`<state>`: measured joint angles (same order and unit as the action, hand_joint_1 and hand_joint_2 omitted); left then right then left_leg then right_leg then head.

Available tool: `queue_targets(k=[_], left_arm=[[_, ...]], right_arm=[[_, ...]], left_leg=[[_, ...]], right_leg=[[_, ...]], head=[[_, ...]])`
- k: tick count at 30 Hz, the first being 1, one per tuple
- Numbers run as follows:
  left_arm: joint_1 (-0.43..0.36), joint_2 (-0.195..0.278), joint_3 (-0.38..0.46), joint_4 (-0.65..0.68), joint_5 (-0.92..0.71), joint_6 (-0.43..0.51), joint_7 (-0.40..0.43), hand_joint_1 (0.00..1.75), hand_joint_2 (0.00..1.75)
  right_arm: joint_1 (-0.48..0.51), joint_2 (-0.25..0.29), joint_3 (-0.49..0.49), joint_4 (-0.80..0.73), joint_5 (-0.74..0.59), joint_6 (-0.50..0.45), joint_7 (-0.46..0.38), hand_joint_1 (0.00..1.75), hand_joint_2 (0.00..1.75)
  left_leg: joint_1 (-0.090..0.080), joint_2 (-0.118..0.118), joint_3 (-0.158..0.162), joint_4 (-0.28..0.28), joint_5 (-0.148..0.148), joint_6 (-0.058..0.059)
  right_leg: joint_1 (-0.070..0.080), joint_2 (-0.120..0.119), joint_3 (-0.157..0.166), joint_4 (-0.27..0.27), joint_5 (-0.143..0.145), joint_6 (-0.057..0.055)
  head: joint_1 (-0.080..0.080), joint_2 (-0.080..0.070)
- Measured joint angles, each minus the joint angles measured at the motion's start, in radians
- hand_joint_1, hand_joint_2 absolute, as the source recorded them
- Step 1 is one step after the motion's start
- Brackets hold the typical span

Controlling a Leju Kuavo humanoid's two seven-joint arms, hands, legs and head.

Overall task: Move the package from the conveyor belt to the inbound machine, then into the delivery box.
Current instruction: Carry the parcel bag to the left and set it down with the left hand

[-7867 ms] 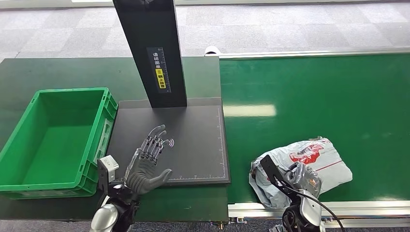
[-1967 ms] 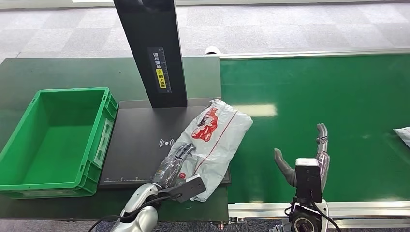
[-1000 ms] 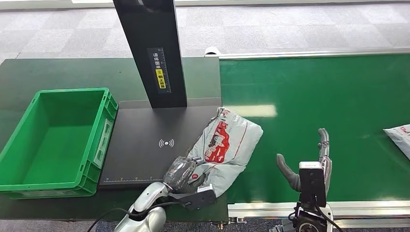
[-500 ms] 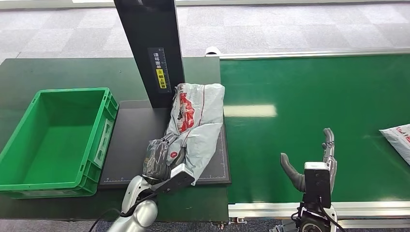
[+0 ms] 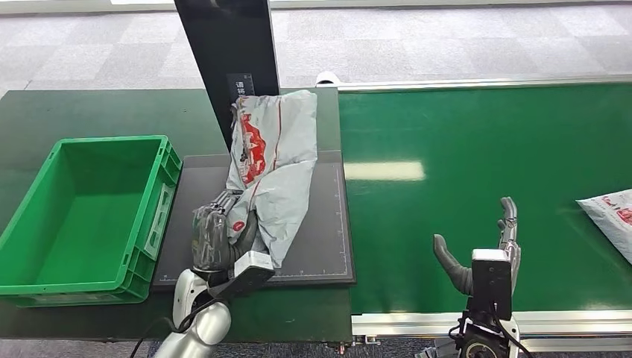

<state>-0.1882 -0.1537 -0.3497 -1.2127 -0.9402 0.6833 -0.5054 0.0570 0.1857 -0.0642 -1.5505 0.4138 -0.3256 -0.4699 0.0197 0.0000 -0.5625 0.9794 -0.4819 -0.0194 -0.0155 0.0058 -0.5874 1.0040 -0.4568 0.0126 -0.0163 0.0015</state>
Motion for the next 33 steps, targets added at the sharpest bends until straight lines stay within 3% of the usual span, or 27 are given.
queue_targets(k=[3,7,11,15,26,30,33], left_arm=[[0.021,-0.015,0.109,-0.078,-0.111,0.01,-0.071,1.75,1.75],[0.027,-0.045,0.326,-0.169,-0.276,0.012,-0.129,1.75,1.75],[0.026,-0.063,0.541,-0.26,-0.274,0.015,-0.179,1.75,1.75],[0.027,-0.07,0.678,-0.348,-0.267,0.016,-0.187,1.75,1.75],[0.014,-0.075,0.905,-0.432,-0.4,0.016,-0.172,1.75,1.75],[0.009,-0.037,0.943,-0.385,-0.443,0.016,-0.074,1.75,1.75],[0.01,0.026,0.906,-0.285,-0.483,-0.018,0.049,1.75,1.75]], right_arm=[[0.002,-0.001,0.0,0.004,-0.005,-0.008,-0.003,0.0,1.75],[0.008,-0.004,0.0,0.006,-0.011,-0.015,-0.004,0.0,1.75],[0.027,-0.01,0.0,0.006,-0.019,-0.024,-0.01,0.0,1.75],[0.041,-0.014,0.0,0.006,-0.022,-0.028,-0.014,0.0,1.75],[0.074,-0.015,-0.001,-0.016,-0.022,-0.03,-0.016,0.0,1.75],[0.081,-0.015,-0.005,-0.026,-0.019,-0.025,-0.018,0.0,1.75],[0.081,-0.016,-0.011,-0.03,-0.019,-0.015,-0.019,0.0,1.75]], left_leg=[[0.0,0.0,0.0,0.0,0.0,0.0],[0.0,0.001,0.0,0.0,0.0,0.0],[0.0,0.001,0.0,0.0,0.0,0.0],[0.0,0.001,0.0,0.0,0.0,0.0],[0.0,0.001,0.0,0.0,0.0,0.0],[0.0,0.001,0.001,0.0,0.0,0.0],[0.0,0.001,0.001,0.0,0.0,0.0]], right_leg=[[0.0,0.0,0.0,0.0,0.0,0.0],[0.0,0.001,-0.001,0.0,0.0,0.0],[0.0,0.001,-0.001,0.0,0.0,0.0],[0.0,0.001,-0.001,0.0,0.0,0.0],[0.0,0.001,-0.001,0.0,0.0,0.0],[0.001,0.001,-0.001,0.0,0.0,0.0],[0.0,0.001,0.0,0.0,0.0,0.0]], head=[[0.0,0.0],[0.0,0.0],[0.0,0.0],[0.0,0.0],[0.0,0.0],[0.0,0.0],[0.0,0.0]])
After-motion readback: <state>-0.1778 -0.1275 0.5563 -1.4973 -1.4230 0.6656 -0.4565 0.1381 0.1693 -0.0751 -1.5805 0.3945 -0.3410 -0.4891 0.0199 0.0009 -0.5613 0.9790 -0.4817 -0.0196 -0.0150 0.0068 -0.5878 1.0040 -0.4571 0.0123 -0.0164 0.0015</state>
